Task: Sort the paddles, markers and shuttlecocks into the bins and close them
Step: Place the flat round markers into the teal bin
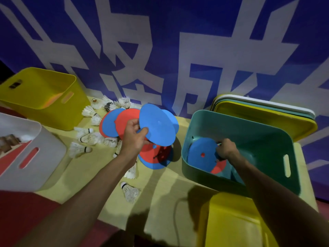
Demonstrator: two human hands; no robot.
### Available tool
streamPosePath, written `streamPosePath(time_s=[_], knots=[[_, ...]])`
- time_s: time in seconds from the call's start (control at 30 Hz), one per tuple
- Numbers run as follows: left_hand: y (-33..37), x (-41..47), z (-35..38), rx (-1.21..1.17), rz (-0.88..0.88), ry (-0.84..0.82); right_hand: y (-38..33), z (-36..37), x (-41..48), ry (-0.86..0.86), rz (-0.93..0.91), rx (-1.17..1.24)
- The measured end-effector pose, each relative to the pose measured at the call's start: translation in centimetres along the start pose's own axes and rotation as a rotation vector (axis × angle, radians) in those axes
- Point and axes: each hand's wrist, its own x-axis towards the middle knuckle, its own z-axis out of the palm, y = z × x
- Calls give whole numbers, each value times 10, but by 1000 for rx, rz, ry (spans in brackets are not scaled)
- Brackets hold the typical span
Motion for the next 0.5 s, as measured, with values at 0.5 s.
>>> streamPosePath(time_s=[0.5], knots=[[37, -16, 34, -109, 118, -159, -37, -47, -72, -55, -212, 664]])
